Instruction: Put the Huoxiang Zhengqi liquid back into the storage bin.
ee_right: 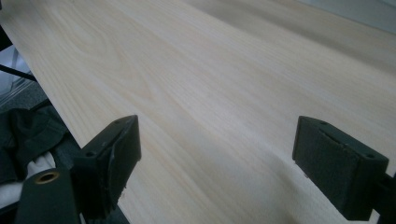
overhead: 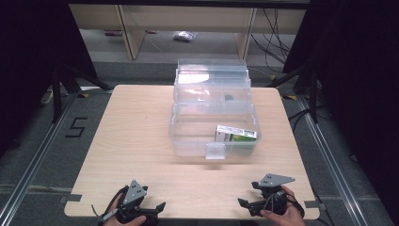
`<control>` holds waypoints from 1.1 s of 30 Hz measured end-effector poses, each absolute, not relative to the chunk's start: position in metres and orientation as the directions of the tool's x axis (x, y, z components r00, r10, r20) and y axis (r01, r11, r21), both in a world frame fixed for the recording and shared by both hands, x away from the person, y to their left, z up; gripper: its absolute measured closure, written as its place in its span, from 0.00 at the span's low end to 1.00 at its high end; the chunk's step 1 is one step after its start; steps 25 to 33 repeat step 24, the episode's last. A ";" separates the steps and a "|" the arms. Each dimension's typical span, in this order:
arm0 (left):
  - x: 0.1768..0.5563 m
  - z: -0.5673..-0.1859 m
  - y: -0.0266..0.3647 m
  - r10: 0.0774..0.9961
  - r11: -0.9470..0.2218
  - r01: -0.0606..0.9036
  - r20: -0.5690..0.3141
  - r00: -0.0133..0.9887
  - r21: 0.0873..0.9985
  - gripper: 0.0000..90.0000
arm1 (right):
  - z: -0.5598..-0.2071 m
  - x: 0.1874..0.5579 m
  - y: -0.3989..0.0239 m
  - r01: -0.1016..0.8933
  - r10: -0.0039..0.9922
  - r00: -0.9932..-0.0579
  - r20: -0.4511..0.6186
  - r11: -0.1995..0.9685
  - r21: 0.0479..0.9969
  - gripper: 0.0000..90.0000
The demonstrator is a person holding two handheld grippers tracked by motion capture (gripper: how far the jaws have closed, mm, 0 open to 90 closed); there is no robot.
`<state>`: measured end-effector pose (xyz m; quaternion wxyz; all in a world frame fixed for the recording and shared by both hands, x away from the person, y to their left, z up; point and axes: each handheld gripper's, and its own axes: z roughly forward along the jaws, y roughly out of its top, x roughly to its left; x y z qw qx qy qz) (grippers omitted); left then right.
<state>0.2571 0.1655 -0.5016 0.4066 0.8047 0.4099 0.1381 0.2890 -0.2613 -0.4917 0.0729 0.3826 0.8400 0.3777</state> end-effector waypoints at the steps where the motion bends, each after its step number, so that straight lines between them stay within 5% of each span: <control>1: 0.257 -0.501 0.166 0.771 -0.335 0.546 -0.109 0.627 0.768 0.17 | -0.492 0.286 -0.261 0.618 0.710 -0.677 0.196 0.403 0.675 0.18; 33: 0.257 -0.502 0.164 0.774 -0.331 0.549 -0.112 0.623 0.767 0.17 | -0.494 0.283 -0.265 0.612 0.720 -0.672 0.175 0.407 0.678 0.18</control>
